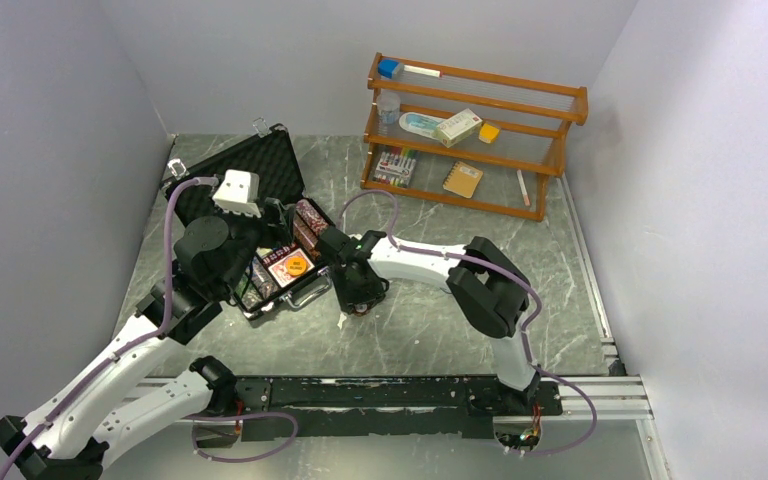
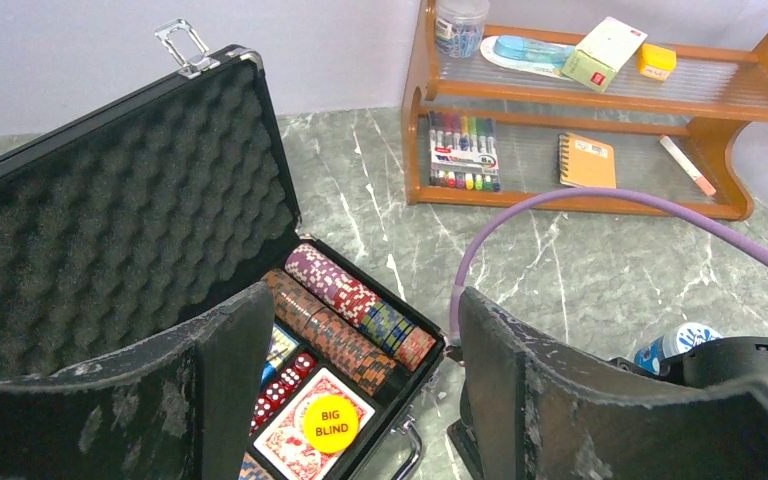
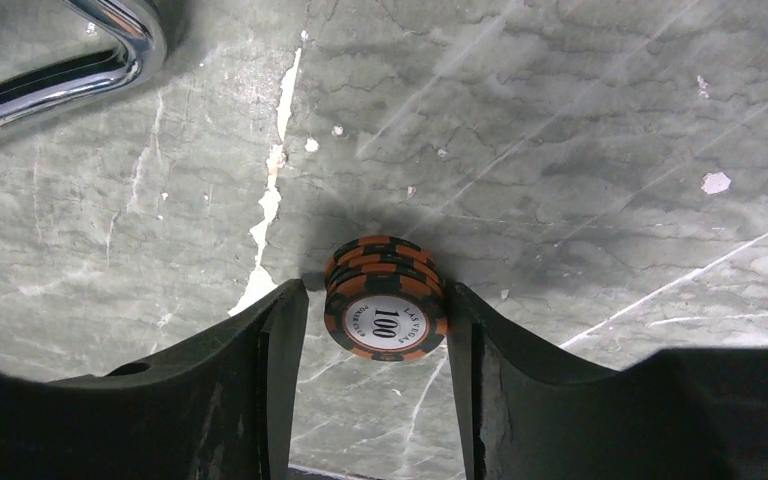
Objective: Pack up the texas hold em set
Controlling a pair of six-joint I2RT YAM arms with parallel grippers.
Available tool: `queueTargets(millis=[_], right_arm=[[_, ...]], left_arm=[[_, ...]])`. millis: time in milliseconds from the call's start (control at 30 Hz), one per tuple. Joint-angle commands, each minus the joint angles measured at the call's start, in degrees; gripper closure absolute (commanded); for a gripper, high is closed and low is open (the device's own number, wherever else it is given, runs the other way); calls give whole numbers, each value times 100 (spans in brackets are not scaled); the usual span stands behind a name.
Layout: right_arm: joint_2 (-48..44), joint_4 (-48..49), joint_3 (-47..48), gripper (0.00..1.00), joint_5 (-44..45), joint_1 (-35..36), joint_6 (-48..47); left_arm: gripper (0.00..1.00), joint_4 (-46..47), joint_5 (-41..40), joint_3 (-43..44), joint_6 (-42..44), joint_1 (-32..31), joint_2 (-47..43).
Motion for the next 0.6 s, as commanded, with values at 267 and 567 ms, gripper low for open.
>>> queueTargets(millis=[267, 567], right_arm=[[573, -138, 90, 49, 443, 100, 111], [858, -28, 129, 79, 464, 76, -47]], left_arm=[[28, 22, -104, 3, 40, 28, -31], [28, -1, -127, 25, 53, 27, 0]])
